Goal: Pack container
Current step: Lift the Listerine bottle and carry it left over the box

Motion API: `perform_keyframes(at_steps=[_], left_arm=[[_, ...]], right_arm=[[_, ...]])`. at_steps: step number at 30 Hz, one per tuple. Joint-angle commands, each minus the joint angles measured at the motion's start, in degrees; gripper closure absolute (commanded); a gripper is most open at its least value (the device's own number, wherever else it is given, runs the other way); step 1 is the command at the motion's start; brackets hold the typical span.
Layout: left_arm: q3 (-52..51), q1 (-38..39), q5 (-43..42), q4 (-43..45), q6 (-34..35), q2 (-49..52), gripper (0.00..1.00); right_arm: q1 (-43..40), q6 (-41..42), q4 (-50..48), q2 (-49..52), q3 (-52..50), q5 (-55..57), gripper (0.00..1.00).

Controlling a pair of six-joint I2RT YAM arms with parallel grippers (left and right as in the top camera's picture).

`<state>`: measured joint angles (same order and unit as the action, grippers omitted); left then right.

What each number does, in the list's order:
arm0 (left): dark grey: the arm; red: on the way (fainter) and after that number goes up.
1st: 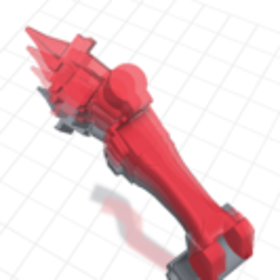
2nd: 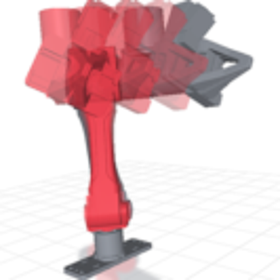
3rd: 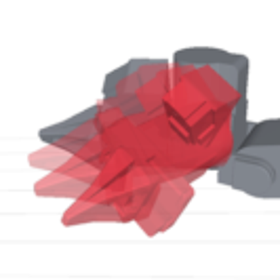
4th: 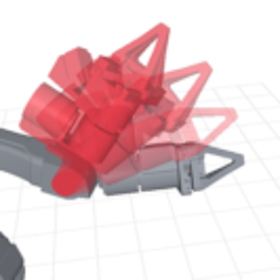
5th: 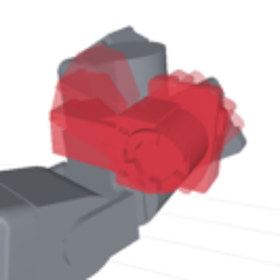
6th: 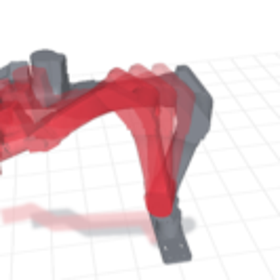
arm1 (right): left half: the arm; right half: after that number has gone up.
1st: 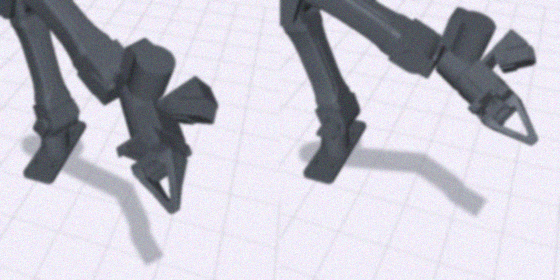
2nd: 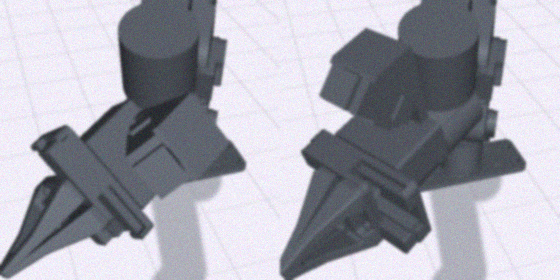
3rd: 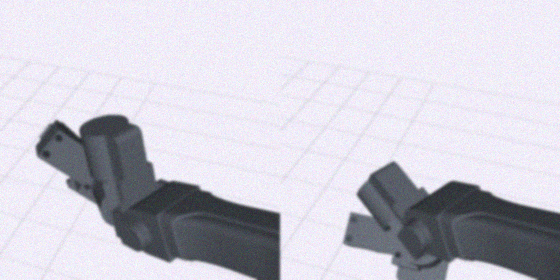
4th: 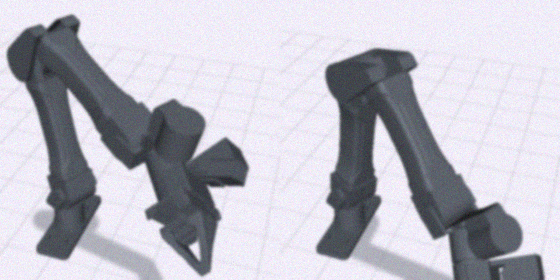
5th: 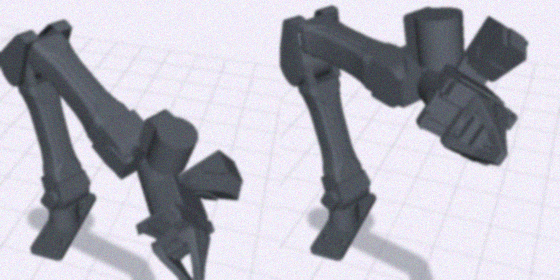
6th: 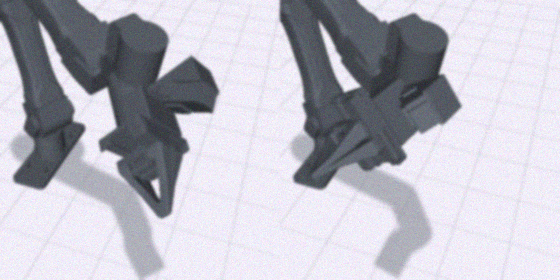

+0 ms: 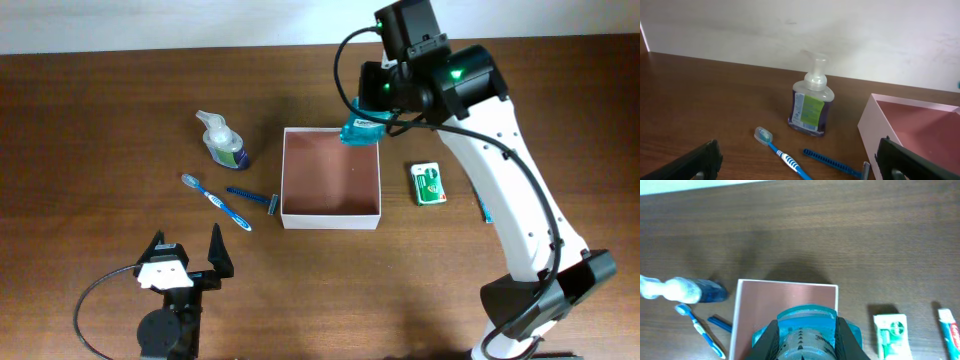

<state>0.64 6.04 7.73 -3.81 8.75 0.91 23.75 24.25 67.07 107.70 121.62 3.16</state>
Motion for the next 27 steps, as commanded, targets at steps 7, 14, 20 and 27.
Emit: perform_keyframes(at_steps=[7,14,20,27], left_arm=[[-0.1,0.2,-0.4,-0.2,-0.9,-0.2,0.01],[-0.1,0.2,-0.4,-0.2,-0.9,-0.2,0.01],[-0.1,0.2,-0.4,-0.2,-0.9,-0.2,0.01],[-0.1,0.2,-0.4,-0.2,-0.9,-0.2,0.01]], right_arm=[[6.1,1.0,-2.8,3.1,1.9,9.8,0.85],[7.4,-0.2,-2.5,3.5,1.9,14.3,0.85],[7.4,-0.2,-2.1,6.1,1.9,15.2,0.85],[7.3,-0.2,-1.9,7.5,1.9,15.6,0.85]])
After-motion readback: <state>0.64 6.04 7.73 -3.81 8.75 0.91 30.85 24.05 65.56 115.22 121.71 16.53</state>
